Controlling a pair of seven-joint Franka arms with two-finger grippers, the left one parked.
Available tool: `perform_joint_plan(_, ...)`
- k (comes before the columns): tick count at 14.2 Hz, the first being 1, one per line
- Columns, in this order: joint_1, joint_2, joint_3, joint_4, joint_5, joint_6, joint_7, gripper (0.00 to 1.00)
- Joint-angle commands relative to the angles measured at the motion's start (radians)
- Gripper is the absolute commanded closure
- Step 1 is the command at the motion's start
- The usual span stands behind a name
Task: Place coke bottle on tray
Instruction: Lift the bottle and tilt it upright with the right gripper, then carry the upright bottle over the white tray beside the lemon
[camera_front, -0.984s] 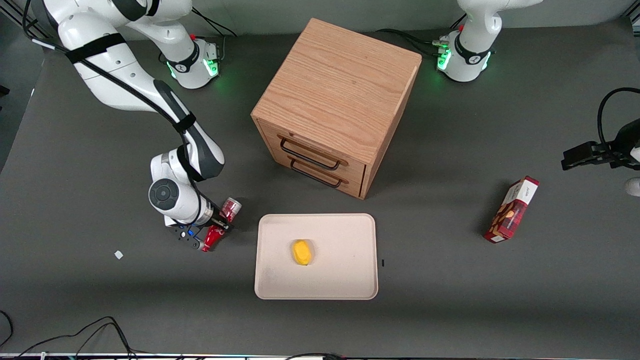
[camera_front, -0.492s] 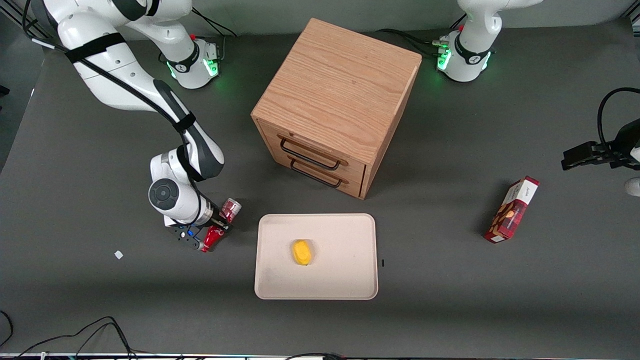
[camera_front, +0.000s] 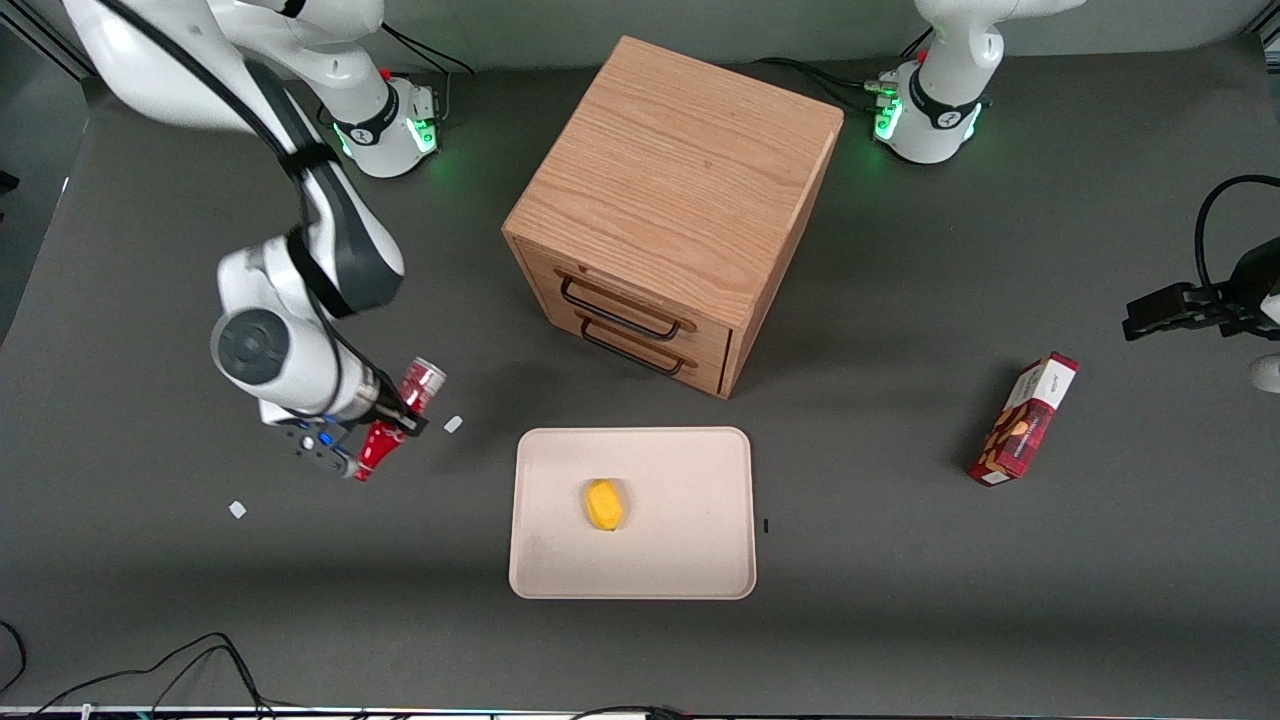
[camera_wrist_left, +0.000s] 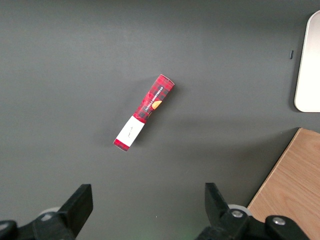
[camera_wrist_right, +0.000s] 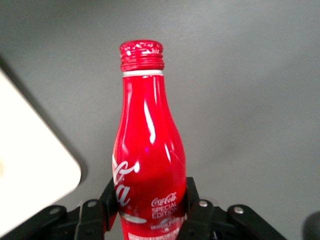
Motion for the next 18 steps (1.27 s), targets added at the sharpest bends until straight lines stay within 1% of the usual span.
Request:
perform_joint_plan(1,-0.148,-0.051,0.135,0.131,0.029,-0.217,-0.064,1.00)
perform_joint_plan(2,-0.180,-0.050,0.170,0.198,0.029,-0.291,-0.067,1.00)
perform_joint_plan(4,-0.187,-0.039,0.183,0.303,0.031,-0.394,-0.075,1.00)
perform_joint_plan(5,-0.182,-0.030,0.181,0.336,0.031,-0.423,-0.075,1.00)
perform_joint_plan(7,-0.180,-0.012,0.180,0.370,0.029,-0.433,-0.073,1.00)
perform_joint_plan(9,-0.171,0.060,0.180,0.447,0.026,-0.453,-0.067,1.00)
perform_joint_plan(10,-0.139,0.127,0.178,0.516,0.019,-0.473,-0.064,1.00)
perform_joint_plan(11,-0.080,0.201,0.164,0.588,0.008,-0.477,-0.060,1.00)
perform_joint_plan(12,-0.018,0.279,0.131,0.657,-0.016,-0.477,-0.059,1.00)
perform_joint_plan(13,0.066,0.356,0.070,0.735,-0.030,-0.470,-0.063,1.00)
perform_joint_plan(15,0.225,0.508,-0.068,0.875,-0.030,-0.421,-0.107,1.00)
perform_joint_plan(16,0.273,0.556,-0.108,0.900,-0.029,-0.355,-0.136,1.00)
perform_joint_plan(18,0.292,0.626,-0.123,0.900,-0.029,-0.214,-0.214,1.00)
